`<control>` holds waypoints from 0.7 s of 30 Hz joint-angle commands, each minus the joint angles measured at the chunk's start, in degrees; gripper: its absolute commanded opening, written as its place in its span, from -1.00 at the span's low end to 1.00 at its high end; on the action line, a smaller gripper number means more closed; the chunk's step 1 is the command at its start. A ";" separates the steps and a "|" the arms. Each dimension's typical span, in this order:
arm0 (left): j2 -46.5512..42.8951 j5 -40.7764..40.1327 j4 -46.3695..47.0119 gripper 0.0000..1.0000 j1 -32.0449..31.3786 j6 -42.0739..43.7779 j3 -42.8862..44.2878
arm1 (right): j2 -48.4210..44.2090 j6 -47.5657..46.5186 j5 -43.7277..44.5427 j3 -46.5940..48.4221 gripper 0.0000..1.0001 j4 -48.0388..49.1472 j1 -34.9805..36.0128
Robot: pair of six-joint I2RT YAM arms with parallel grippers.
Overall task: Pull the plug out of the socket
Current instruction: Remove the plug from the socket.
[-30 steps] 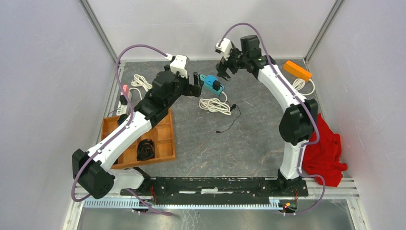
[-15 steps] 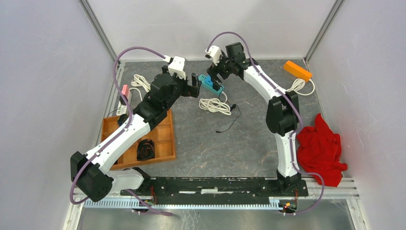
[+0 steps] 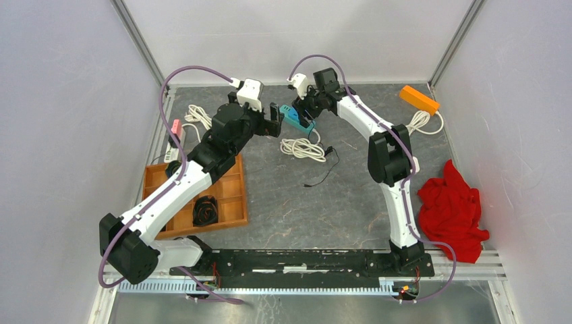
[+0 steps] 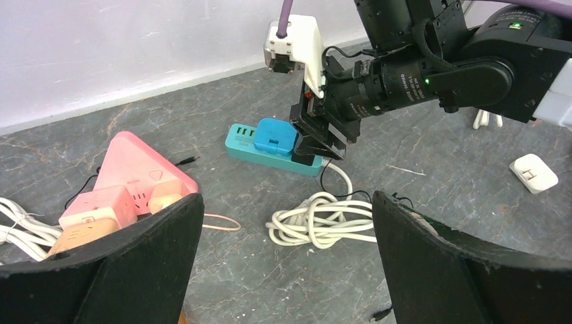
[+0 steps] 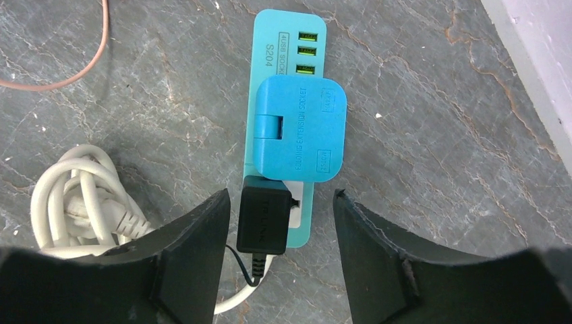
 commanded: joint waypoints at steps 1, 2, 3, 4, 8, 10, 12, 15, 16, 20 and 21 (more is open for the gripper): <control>-1.39 0.15 2.96 0.99 0.18 2.59 -0.20 | 1.79 -0.20 0.36 3.03 0.24 0.23 0.33; -1.42 0.13 2.96 0.99 0.18 2.56 -0.20 | 2.19 -0.29 0.43 3.13 0.21 0.15 0.29; -1.38 0.09 2.95 0.99 0.13 2.55 -0.20 | 2.39 -0.34 0.43 3.08 0.18 0.06 0.25; -1.37 0.12 2.95 0.99 0.17 2.56 -0.27 | 2.63 -0.39 0.38 3.20 0.17 -0.07 0.25; -1.37 0.20 3.03 0.99 0.14 2.66 -0.29 | 3.02 -0.56 0.51 3.24 -0.02 -0.35 0.39; -1.40 0.20 3.04 0.99 0.18 2.56 -0.29 | 3.02 -0.73 0.44 3.28 -0.19 -0.32 0.37; -1.36 0.19 3.04 0.99 0.22 2.59 -0.29 | 2.80 -0.92 0.39 3.39 -0.49 -0.36 0.39; -1.35 0.07 3.04 0.99 0.18 2.64 -0.38 | 1.59 -1.25 0.56 3.66 -0.89 -0.69 0.39; -1.27 -0.04 3.04 0.99 0.11 2.73 -0.38 | 0.59 -1.35 0.69 3.64 -1.00 -0.53 0.28; -1.11 -0.66 3.05 0.99 0.18 2.86 -0.46 | -6.31 -1.32 0.10 -0.11 -1.00 2.53 -0.16; -1.12 -0.66 3.11 0.99 0.18 2.82 -0.46 | -8.90 -1.06 -0.27 -2.41 -1.00 4.14 -0.45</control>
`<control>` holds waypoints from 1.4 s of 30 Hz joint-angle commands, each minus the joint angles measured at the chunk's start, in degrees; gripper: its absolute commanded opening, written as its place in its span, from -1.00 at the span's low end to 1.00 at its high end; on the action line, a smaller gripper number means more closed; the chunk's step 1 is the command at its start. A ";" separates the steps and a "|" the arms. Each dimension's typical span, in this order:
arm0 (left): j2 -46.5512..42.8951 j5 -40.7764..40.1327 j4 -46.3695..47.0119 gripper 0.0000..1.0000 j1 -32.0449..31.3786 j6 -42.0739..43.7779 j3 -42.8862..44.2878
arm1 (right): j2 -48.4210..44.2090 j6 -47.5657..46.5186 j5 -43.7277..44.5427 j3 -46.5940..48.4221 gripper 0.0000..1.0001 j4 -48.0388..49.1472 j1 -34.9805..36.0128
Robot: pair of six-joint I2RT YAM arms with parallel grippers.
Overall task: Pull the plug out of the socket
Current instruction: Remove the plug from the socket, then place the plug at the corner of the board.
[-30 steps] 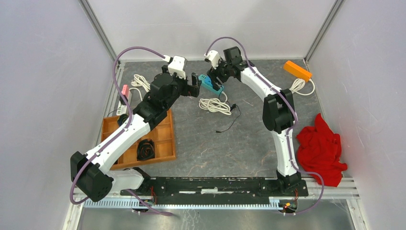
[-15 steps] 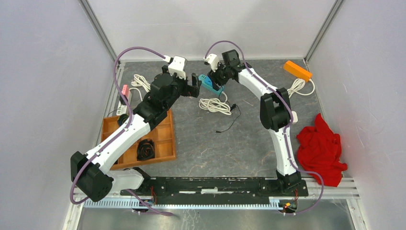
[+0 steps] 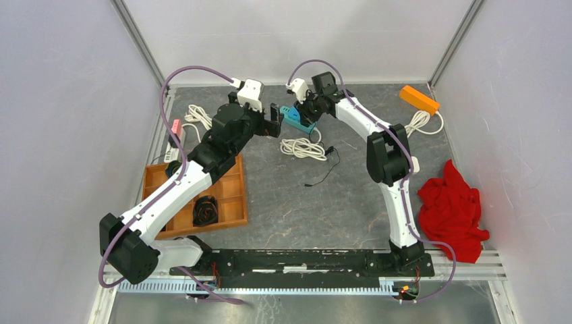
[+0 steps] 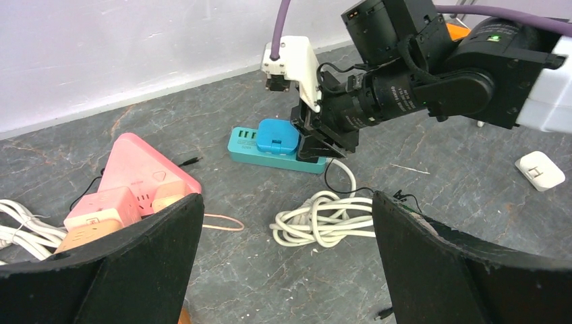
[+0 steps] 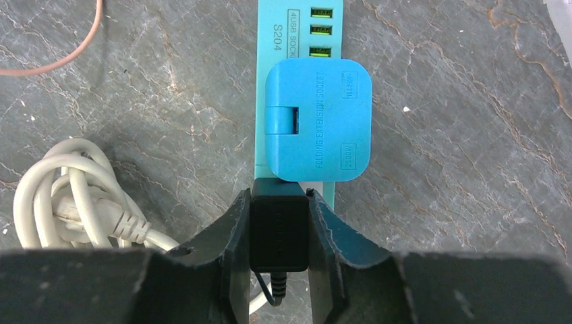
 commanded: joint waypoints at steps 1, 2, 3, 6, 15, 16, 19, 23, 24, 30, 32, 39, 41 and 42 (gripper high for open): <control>-1.13 -0.68 2.97 0.99 0.18 1.92 -0.31 | -13.25 -0.21 -1.02 -4.57 -1.00 6.39 -0.95; -1.11 -0.77 2.95 0.99 0.16 1.98 -0.33 | -15.70 -0.11 -1.54 -6.58 -1.00 7.61 -1.28; -1.24 -0.85 2.97 0.99 0.18 1.98 -0.33 | -17.61 -0.05 -2.13 -8.20 -1.00 8.27 -1.51; -1.46 -0.99 3.03 0.99 0.18 1.86 -0.33 | -23.27 -0.02 -3.78 -12.22 -1.00 9.32 -2.36; -2.78 -0.32 3.65 0.99 0.16 1.34 -0.62 | -36.54 -1.16 -7.23 -26.13 -1.00 11.16 -3.48; -2.82 -0.20 3.65 0.99 0.18 1.33 -0.60 | -37.76 -1.16 -7.63 -27.26 -1.00 11.23 -3.59; -3.01 -0.05 3.65 0.99 0.16 1.28 -0.60 | -41.45 -1.24 -8.44 -29.92 -1.00 11.71 -3.97; -3.14 0.31 3.67 0.99 0.18 1.35 -0.66 | -45.51 -1.16 -9.94 -30.72 -1.00 11.30 -5.15; -3.13 0.39 3.70 0.99 0.16 1.31 -0.66 | -46.62 -1.24 -10.15 -30.72 -1.00 11.28 -5.52; -3.13 0.54 3.65 0.99 0.17 1.48 -0.69 | -51.45 -3.21 -10.67 -30.92 -1.00 10.15 -9.26; -3.14 0.43 3.65 0.99 0.18 1.56 -0.68 | -52.32 -3.76 -10.74 -30.30 -1.00 9.54 -10.96; -3.47 0.45 3.56 0.99 0.18 1.65 -0.60 | -51.35 -5.49 -10.66 -23.43 -1.00 6.10 -16.69; -3.56 0.50 3.56 0.99 0.18 1.65 -0.60 | -50.64 -6.40 -9.39 -21.50 -1.00 5.46 -17.69; -3.57 0.52 3.56 0.99 0.18 1.65 -0.60 | -50.12 -6.78 -8.83 -20.61 -1.00 5.32 -18.20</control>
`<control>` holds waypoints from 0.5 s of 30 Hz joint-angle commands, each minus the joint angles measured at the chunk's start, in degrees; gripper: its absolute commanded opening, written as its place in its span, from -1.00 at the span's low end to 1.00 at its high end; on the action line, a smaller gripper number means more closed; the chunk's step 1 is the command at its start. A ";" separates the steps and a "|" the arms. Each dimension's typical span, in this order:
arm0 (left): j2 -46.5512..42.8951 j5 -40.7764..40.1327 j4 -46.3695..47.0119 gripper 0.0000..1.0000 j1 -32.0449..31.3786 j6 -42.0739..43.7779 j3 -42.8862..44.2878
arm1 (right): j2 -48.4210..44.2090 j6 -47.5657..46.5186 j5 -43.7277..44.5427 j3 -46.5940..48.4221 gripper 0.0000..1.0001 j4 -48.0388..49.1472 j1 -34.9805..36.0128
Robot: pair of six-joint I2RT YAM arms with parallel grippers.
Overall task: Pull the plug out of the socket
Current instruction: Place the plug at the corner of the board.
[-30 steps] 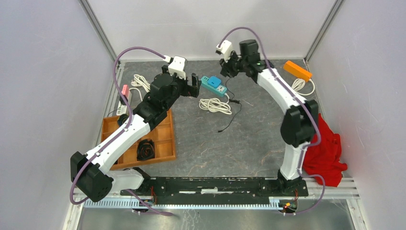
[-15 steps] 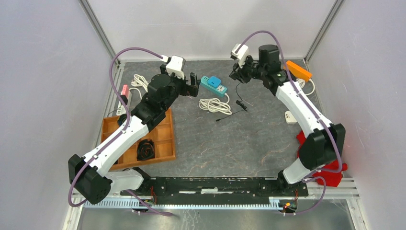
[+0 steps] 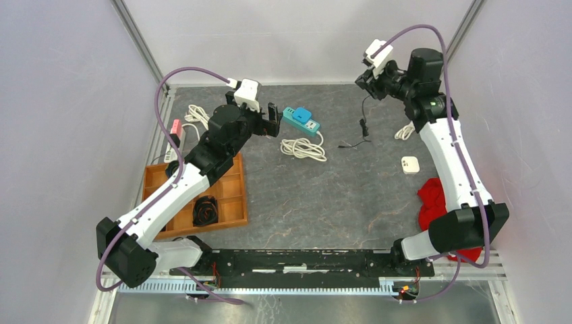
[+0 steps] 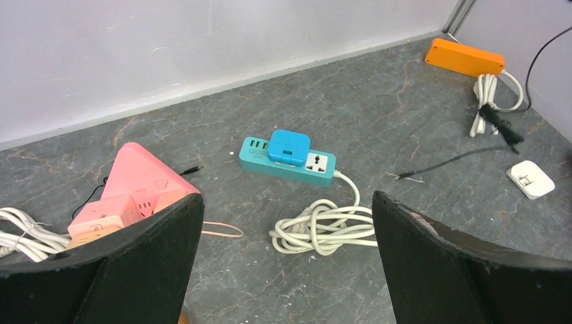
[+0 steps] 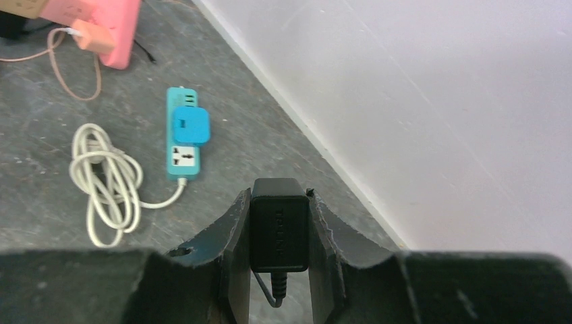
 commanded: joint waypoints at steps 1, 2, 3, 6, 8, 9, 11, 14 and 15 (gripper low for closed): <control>-2.01 0.47 2.51 0.99 0.13 1.63 -0.16 | 1.59 -2.64 2.16 6.22 -1.00 -0.51 -2.00; -2.06 0.51 2.51 0.99 0.13 1.63 -0.13 | 2.11 -2.85 2.71 6.99 -1.00 -0.52 -2.48; -2.02 0.54 2.51 0.99 0.16 1.63 -0.12 | 2.61 -3.01 3.10 7.72 -1.00 -0.58 -2.94; -2.12 0.70 2.51 0.99 0.18 1.64 -0.12 | 4.37 -3.58 4.74 9.54 -1.00 0.07 -4.13; -2.19 0.71 2.53 0.99 0.18 1.63 -0.11 | 5.32 -3.68 6.08 9.98 -1.00 1.48 -5.10; -2.27 0.70 2.56 0.99 0.16 1.73 -0.12 | 5.74 -3.91 6.52 10.12 -1.00 2.22 -5.50; -2.30 0.62 2.52 0.99 0.18 1.77 -0.12 | 6.78 -4.39 8.10 10.36 -1.00 4.14 -6.06; -2.32 0.72 2.51 0.99 0.16 1.72 -0.12 | 8.88 -4.65 10.35 11.64 -1.00 6.97 -7.15; -2.29 0.78 2.51 0.99 0.18 1.74 -0.04 | 9.60 -4.58 11.47 12.43 -1.00 8.04 -7.25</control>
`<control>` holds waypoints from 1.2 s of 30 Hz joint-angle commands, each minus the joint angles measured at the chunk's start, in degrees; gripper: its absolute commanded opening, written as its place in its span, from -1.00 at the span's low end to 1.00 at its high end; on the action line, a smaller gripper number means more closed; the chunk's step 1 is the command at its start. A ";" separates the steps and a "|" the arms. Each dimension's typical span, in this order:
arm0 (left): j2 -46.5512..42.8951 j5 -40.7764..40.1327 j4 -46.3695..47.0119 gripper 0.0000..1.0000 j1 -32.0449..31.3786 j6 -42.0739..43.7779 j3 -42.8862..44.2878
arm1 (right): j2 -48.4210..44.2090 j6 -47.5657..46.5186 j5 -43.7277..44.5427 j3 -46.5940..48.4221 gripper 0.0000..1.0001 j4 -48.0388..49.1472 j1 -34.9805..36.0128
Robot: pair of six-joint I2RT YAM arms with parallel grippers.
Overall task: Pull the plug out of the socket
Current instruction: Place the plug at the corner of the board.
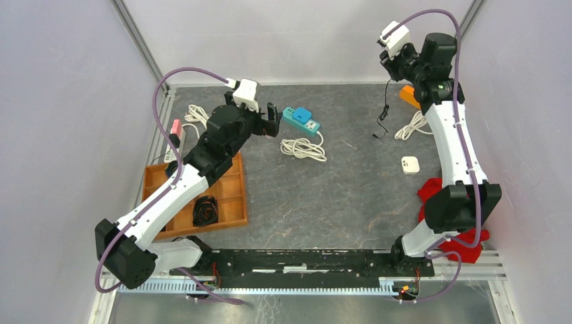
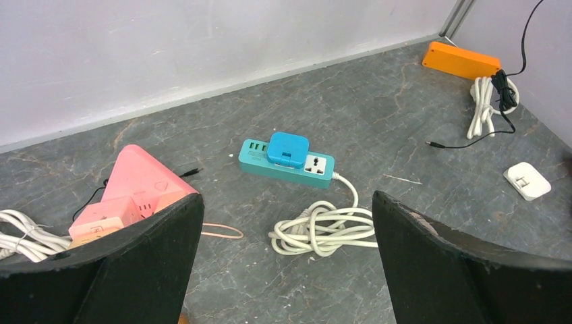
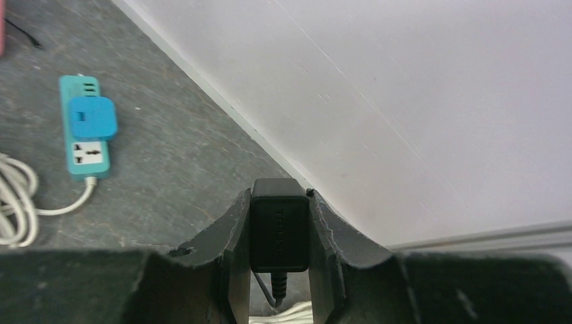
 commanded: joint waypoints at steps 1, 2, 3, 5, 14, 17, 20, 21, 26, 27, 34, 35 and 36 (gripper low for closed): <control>-1.80 0.65 2.49 0.99 0.18 1.72 0.03 | 2.97 -0.62 5.66 5.05 -1.00 7.28 -0.91; -1.86 0.72 2.49 0.99 0.18 1.72 0.04 | 3.69 -0.52 6.38 5.38 -1.00 8.33 -0.94; -1.88 0.84 2.45 0.99 0.18 1.74 0.04 | 4.53 -0.46 7.22 5.45 -1.00 9.21 -2.47; -1.91 0.92 2.41 0.99 0.16 1.74 0.05 | 6.27 0.04 9.18 5.19 -1.00 11.14 -3.03; -1.99 0.97 2.40 0.99 0.18 1.72 0.04 | 16.42 1.35 18.57 3.81 -1.00 16.67 -4.97; -1.85 1.02 2.40 0.99 0.13 1.72 0.04 | 18.92 1.61 19.73 3.66 -1.00 16.91 -5.66; -1.69 1.22 2.40 0.99 0.18 1.72 0.04 | 19.91 2.62 18.10 2.71 -1.00 16.48 -6.66; -1.62 1.34 2.40 0.99 0.18 1.68 0.04 | 19.87 2.96 17.05 2.15 -1.00 16.25 -6.95; -1.52 1.68 2.41 0.99 0.17 1.50 0.13 | 19.27 3.19 12.92 0.37 -1.00 14.94 -7.87; -1.53 1.75 2.34 0.99 0.18 1.52 0.15 | 19.30 3.19 12.03 0.50 -1.00 14.02 -7.97; -1.78 1.73 2.39 0.99 0.18 1.42 0.17 | 11.52 -2.70 -15.87 -1.05 -1.00 1.38 -9.42; -1.82 1.89 2.40 0.99 0.17 1.38 0.21 | 8.82 -2.98 -18.37 -2.55 -1.00 1.64 -9.44; -1.84 2.10 2.40 0.99 0.16 1.23 0.21 | 6.62 -2.92 -19.72 -4.20 -1.00 2.23 -9.45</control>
